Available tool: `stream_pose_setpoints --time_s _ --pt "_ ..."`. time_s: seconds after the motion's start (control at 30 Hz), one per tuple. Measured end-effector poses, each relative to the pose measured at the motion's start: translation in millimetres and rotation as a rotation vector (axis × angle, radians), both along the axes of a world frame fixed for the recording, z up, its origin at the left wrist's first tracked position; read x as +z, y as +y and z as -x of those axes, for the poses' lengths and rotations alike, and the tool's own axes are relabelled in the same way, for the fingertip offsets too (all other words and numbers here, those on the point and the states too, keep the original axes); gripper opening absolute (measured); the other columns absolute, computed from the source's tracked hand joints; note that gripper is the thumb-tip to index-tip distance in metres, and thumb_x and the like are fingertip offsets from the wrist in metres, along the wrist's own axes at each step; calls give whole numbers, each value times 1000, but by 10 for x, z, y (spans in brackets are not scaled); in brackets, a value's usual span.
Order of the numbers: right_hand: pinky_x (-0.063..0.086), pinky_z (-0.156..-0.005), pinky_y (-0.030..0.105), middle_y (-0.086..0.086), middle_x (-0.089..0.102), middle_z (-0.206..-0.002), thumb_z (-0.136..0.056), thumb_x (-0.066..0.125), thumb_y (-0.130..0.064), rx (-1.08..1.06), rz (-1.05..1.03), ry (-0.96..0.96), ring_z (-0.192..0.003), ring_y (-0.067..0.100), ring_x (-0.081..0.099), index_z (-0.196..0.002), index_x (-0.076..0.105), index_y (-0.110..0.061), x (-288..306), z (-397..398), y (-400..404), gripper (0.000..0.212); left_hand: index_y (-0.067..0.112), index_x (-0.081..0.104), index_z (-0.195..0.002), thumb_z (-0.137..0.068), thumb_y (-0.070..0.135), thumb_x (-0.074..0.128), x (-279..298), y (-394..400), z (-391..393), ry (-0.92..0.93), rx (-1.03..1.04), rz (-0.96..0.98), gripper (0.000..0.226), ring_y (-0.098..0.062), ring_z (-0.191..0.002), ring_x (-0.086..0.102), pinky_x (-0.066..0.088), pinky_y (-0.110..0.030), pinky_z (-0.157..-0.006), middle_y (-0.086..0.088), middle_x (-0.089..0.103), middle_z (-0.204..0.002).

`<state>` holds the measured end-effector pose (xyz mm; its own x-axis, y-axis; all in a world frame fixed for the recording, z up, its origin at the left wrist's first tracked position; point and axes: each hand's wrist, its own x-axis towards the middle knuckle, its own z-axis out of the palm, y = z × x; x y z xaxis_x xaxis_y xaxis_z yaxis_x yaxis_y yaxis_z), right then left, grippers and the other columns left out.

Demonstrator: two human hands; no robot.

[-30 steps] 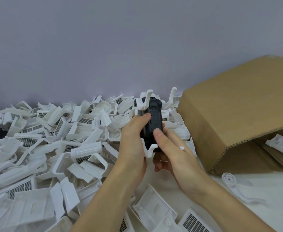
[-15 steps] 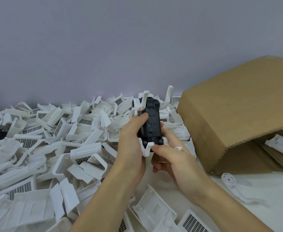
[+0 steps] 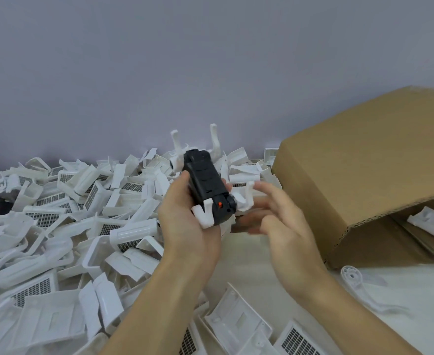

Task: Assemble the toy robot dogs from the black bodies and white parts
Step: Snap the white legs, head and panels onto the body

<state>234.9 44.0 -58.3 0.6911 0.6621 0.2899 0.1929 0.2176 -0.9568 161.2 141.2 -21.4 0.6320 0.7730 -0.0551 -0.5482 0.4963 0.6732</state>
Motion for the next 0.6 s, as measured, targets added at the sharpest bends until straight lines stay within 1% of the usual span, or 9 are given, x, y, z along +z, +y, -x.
stream_pose_setpoints --time_s 0.03,0.07,0.13,0.2,0.27,0.33,0.43,0.53,0.6 --pt "53 -91 30 -7 69 -108 -77 41 -14 -114 30 -98 -103 7 65 -121 60 -35 1 -28 -3 52 3 65 -108 -103 27 42 -5 14 7 -37 2 27 33 -26 -73 66 56 -30 -59 -16 63 -91" --pt "49 -100 31 -7 66 -118 -82 44 -11 -210 99 -222 -113 4 60 -128 58 -31 10 -55 -13 53 2 65 -107 -102 25 41 -13 27 13 -65 -4 47 33 -25 -68 68 56 -28 -56 -15 65 -89" --pt "38 -114 32 -4 52 -142 -89 47 -3 -287 285 -478 -131 8 47 -148 46 -20 18 -95 -41 61 2 66 -103 -101 21 41 -25 37 16 -75 -14 60 32 -26 -63 70 57 -29 -54 -15 67 -86" --pt "31 -118 33 -2 38 -153 -91 48 -6 -272 463 -672 -141 14 34 -156 33 -15 0 -105 -56 67 2 67 -100 -100 21 41 -32 31 12 -60 -24 48 32 -28 -63 70 58 -30 -55 -16 68 -84" --pt "31 -116 35 -2 34 -151 -94 46 -18 -260 646 -785 -142 17 29 -155 28 -16 -38 -97 -67 64 3 68 -98 -101 22 41 -35 24 12 -55 -44 37 33 -29 -66 70 59 -31 -56 -15 69 -79" --pt "33 -109 35 -4 40 -139 -96 42 -28 -241 794 -861 -134 19 36 -146 31 -19 -47 -76 -72 52 4 68 -98 -102 24 41 -40 29 12 -41 -62 30 34 -30 -68 70 61 -31 -60 -14 70 -76" --pt "35 -103 34 -6 47 -124 -99 42 -35 -234 831 -865 -120 20 46 -135 37 -22 -24 -53 -76 39 3 67 -103 -102 25 41 -43 37 5 -19 -81 31 34 -31 -73 69 55 -36 -71 -14 71 -76" --pt "39 -100 33 -6 47 -124 -98 49 -36 -241 836 -846 -119 19 47 -136 37 -27 -1 -60 -67 41 4 67 -108 -102 24 42 -43 46 0 -11 -90 44 33 -35 -89 72 60 -35 -69 -16 75 -94" --pt "41 -101 31 -3 48 -125 -98 55 -34 -245 843 -814 -120 19 49 -138 40 -25 13 -73 -74 44 7 69 -104 -102 23 45 -20 45 6 -7 -107 18 29 -36 -95 73 61 -39 -74 -20 76 -105"
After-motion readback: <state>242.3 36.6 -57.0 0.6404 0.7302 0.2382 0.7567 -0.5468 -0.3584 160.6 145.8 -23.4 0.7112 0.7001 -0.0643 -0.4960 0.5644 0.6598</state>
